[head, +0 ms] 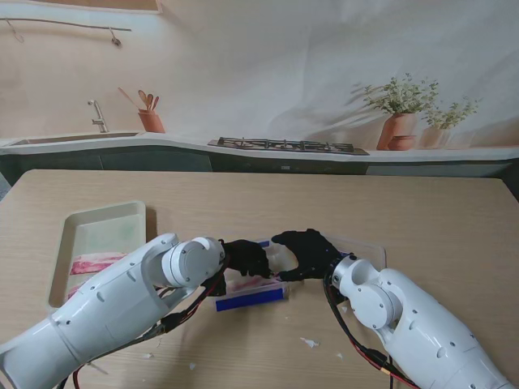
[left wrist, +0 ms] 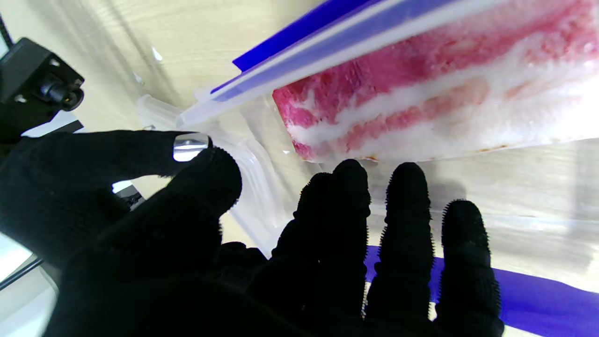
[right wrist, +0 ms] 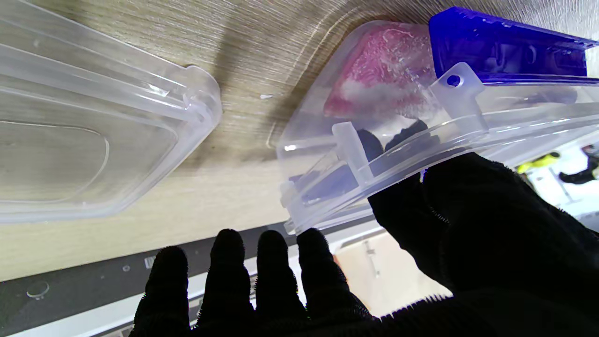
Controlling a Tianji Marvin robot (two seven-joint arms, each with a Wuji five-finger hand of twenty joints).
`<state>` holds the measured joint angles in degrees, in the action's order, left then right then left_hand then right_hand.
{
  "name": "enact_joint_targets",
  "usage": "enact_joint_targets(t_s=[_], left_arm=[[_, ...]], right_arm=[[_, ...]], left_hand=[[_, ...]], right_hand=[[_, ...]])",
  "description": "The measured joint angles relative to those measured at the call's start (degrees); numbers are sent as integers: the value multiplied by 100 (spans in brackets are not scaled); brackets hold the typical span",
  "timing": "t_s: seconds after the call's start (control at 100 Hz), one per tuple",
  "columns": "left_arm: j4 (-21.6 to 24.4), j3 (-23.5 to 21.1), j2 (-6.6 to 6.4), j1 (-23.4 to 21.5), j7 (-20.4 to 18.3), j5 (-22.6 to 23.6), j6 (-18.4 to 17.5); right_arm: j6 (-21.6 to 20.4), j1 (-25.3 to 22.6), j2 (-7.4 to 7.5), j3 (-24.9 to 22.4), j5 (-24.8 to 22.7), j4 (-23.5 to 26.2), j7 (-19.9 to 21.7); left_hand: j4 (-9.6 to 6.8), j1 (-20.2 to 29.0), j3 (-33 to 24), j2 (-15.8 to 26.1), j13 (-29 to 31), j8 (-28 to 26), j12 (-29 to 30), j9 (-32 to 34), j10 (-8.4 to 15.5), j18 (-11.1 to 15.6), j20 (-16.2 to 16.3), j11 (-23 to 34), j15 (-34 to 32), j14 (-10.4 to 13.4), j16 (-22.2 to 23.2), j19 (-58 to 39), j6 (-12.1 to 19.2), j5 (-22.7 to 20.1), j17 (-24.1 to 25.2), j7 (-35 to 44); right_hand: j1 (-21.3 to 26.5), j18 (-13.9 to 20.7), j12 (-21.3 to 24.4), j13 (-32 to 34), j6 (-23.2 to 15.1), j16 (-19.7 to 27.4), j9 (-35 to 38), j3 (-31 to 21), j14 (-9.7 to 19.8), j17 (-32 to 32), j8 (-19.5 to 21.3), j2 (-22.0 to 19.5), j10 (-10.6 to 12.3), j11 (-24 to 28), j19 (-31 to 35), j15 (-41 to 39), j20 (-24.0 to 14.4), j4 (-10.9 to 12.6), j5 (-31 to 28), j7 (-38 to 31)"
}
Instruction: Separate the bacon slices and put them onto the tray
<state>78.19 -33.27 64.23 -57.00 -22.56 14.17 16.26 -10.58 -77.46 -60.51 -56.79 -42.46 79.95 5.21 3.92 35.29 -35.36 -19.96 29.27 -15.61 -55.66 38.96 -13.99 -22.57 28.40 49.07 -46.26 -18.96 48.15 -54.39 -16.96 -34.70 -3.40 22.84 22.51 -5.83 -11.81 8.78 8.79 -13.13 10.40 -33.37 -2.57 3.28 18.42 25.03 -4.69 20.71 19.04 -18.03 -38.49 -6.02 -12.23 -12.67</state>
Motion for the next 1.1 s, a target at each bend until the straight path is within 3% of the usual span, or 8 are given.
enact_joint_targets(t_s=[0.18, 0.36, 0.59, 0.69, 0.77, 0.9, 1.0, 1.1], left_arm=[[-12, 138, -1, 51, 21, 92, 114], [-52, 285, 0, 134, 0, 265, 108], [-64, 265, 3, 134, 81, 486, 50], [-47, 263, 3, 140, 79, 379, 149], [-46, 363, -6, 224, 12, 293, 219], [-50, 443, -11, 328, -130, 222, 326], [-33, 545, -39, 384, -235, 222, 498], [5, 590, -72, 434, -282, 263, 619]], right_arm=[[-2, 0, 0, 2, 1, 0, 10], [-5, 1, 1, 1, 3, 0, 24], [-20, 5, 1, 2, 1, 0, 40], [-20, 9, 1, 13, 3, 0, 44], [-20, 10, 1, 14, 3, 0, 46], [-20, 8, 1, 12, 2, 0, 46], [-20, 8, 1, 11, 2, 0, 43], [-21, 8, 1, 12, 2, 0, 43]], left_hand=[[-1, -5, 8, -48, -92, 63, 392, -230, 1, 1, 0, -551, 219, -36, -78, 0, 1, 34, 108, -215], [-1, -10, 163, -48, -555, 98, 1835, -959, 1, 62, -1, -1596, 443, -37, -213, 0, 43, 114, 174, -277], [-1, -12, 163, -48, -1139, 78, 3330, -1588, -133, 142, -12, -2444, 1538, -13, -1244, 0, -37, 353, 222, -264], [-1, -12, 230, -48, -1157, 160, 3578, -1508, -199, 200, -71, -2472, 1679, -20, -1321, 0, -68, 499, 291, -409], [-1, -12, 230, -48, -1071, 161, 3590, -1197, -199, 155, -96, -2471, 1674, -15, -1321, 66, -69, 499, 370, -410], [-1, -6, 138, -76, -385, 161, 3221, -784, -199, 145, -132, -1883, 1304, -11, -1162, 128, -69, 496, 405, -410], [-1, 30, -77, -143, -141, 162, 2303, -747, -75, 142, -138, -1436, 797, 15, -726, 133, -70, 487, 405, -315], [-1, 61, -341, -292, -66, 96, 1265, -724, -42, 141, -143, -1017, 624, 29, -639, 209, -70, 487, 364, -203]], right_hand=[[0, 0, -2, 0, 0, 0, 2, 0, 0, 0, 0, 0, -1, 0, 0, 0, 0, 0, 0, 5], [0, 0, -14, 0, 0, 0, 3, 0, 0, 0, 0, 0, -1, 0, 0, 0, 0, 0, 0, 10], [0, 0, -21, 0, 0, 0, 3, -1, 0, 0, 0, -1, -1, 1, 0, 0, 0, 0, 0, -52], [0, 0, -21, 0, 0, 0, 3, -6, 0, 0, 0, -1, -31, 1, 0, 0, 0, 0, 0, -52], [0, 0, -21, 0, 0, 0, 3, -6, 0, 0, 0, -1, -34, 1, 0, 0, 0, 0, 0, -52], [0, 0, -21, 0, 0, 0, 3, -7, 0, 0, 0, -1, -34, 1, 0, 0, 0, 0, 0, -53], [0, 0, -21, 0, 0, 0, 3, -7, 0, 0, 0, -1, -34, 1, 0, 0, 0, 0, 0, -53], [0, 0, -22, 0, 0, 0, 3, -7, 0, 0, 0, -1, -34, 1, 0, 0, 0, 0, 0, -53]])
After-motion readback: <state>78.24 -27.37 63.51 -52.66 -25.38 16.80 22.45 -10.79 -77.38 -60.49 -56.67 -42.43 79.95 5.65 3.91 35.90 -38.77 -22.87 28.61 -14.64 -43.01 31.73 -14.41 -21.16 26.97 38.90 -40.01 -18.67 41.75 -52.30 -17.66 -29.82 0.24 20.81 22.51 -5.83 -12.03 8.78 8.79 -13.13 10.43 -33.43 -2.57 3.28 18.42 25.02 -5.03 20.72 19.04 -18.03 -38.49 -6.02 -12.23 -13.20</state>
